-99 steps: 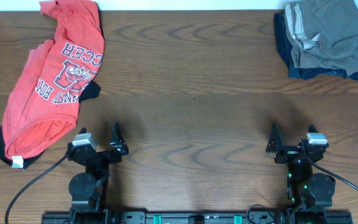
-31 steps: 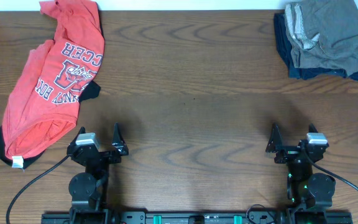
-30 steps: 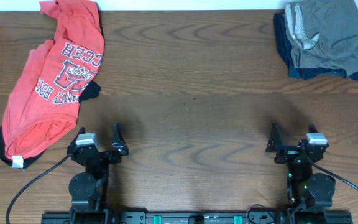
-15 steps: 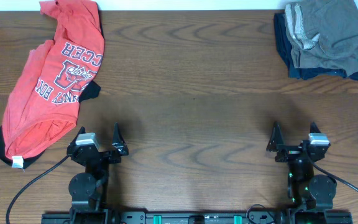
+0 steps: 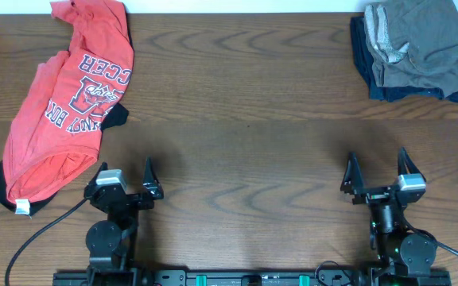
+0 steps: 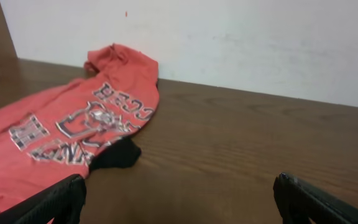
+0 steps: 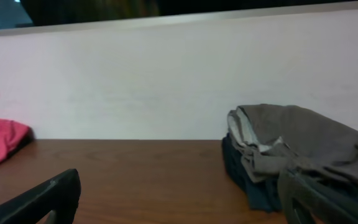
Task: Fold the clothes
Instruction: 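Reach the left gripper toward the red T-shirt's lower edge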
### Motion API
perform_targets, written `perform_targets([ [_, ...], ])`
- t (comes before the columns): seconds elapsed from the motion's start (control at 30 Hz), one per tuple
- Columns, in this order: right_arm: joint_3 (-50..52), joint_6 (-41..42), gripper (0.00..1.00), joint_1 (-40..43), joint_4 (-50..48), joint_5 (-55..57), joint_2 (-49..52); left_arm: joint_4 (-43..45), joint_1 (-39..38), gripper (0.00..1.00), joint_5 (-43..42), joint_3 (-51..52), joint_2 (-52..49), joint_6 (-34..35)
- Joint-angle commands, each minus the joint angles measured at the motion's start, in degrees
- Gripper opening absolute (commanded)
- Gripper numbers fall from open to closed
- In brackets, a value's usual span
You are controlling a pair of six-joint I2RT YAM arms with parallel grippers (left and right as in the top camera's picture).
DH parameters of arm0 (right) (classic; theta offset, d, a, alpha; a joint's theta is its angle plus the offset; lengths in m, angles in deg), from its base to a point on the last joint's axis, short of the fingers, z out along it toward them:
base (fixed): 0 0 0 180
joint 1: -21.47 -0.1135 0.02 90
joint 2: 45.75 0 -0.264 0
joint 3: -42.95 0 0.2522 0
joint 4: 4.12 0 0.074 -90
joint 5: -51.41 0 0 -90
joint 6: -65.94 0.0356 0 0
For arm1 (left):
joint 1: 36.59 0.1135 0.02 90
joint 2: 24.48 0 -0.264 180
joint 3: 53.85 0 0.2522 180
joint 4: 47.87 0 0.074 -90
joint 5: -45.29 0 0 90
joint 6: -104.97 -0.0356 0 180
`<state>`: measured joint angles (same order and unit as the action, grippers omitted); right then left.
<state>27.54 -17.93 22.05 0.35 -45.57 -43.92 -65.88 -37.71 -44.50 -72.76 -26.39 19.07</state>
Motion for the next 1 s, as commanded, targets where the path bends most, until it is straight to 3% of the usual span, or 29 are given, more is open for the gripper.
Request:
perform_targets([
  [0.0, -5.22, -1.03, 0.99, -0.76, -0.35, -2.36, 2.93, -0.70, 0.04, 0.98, 0.31, -7.23, -3.52, -3.28],
  [0.33, -23.67, -3.28, 0.99, -0.76, 1.01, -9.22, 24.90, -6.97, 0.09, 0.98, 0.26, -28.74, -27.85, -3.23],
  [0.53, -40.09, -3.69, 0.99, -0.76, 11.78, -13.49, 43.74, -20.96, 0.61, 0.98, 0.28, -47.30, -45.70, -3.50],
  [0.77, -59.67, -4.96, 0.99, -1.62, 30.08, -18.16, 65.77, -37.53, 7.52, 0.98, 0.22, -68.70, -68.96, -4.52],
  [0.97, -65.37, -4.90, 0.99, -2.01, 32.06, -20.70, 75.97, -33.68, 12.90, 0.98, -1.75, -72.35, -79.69, -3.63],
])
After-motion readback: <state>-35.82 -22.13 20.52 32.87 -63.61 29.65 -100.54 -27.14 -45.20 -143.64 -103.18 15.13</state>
